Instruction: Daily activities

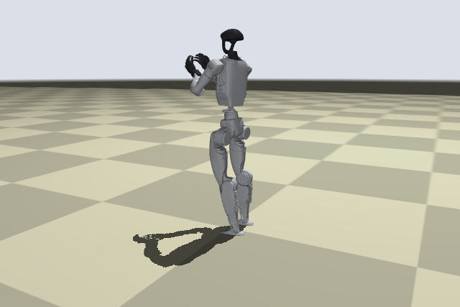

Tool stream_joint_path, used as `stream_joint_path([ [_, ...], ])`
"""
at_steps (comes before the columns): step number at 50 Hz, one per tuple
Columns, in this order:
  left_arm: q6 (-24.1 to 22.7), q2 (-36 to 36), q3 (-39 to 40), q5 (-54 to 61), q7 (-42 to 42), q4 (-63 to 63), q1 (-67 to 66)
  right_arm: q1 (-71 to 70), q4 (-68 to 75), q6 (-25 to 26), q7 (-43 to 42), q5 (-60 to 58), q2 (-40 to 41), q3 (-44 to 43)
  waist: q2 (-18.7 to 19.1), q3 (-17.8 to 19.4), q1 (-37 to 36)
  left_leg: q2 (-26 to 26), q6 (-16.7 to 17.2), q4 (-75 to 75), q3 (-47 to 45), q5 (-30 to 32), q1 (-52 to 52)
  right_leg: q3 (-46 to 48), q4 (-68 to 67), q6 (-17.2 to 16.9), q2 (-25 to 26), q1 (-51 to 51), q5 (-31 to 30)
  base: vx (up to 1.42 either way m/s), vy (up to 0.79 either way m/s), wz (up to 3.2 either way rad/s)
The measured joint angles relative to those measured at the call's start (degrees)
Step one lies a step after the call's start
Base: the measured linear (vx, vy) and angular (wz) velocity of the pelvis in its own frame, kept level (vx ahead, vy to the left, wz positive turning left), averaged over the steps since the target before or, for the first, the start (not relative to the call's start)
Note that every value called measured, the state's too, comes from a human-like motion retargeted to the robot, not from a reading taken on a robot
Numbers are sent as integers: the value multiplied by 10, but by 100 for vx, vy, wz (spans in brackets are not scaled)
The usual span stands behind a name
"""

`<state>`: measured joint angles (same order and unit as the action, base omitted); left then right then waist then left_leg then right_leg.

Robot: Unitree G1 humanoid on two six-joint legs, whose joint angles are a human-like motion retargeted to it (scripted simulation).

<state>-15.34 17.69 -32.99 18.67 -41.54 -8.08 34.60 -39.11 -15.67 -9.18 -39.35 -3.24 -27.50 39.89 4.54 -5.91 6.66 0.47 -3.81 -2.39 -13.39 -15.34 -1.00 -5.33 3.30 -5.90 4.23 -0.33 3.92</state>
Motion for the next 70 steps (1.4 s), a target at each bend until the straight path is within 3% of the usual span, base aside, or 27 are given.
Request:
stream_joint_path([
  [23, 0, 24, 1, -70, -26, -8, 1, -37, 6, -15, -1, 5, -26, 23, 3, 8, -6, 3, 4, -17, -12, -13, -5, 7, 1, -3, 0, 12, 6, 0, 0, 0],
  [39, 1, 18, 4, -51, 4, 0, 12, -29, 7, -25, 30, 82, -20, 3, 8, 4, -16, 10, 4, -39, -16, -30, 1, 16, 1, -1, 3, 17, 8, 0, 0, 0],
  [62, -19, 34, -1, -48, -12, -23, 36, -12, -32, -77, -37, 156, -26, -22, 7, -11, -23, 16, 10, -65, -22, -44, 18, 17, 1, -2, 5, 13, 12, 0, 0, 0],
  [70, -17, 46, -1, -44, 41, -13, 4, 20, -23, -87, 23, 204, -24, -18, 5, -9, -25, 18, 8, -61, -27, -47, 17, 18, 1, 0, 7, 12, 12, 0, 0, 0],
])
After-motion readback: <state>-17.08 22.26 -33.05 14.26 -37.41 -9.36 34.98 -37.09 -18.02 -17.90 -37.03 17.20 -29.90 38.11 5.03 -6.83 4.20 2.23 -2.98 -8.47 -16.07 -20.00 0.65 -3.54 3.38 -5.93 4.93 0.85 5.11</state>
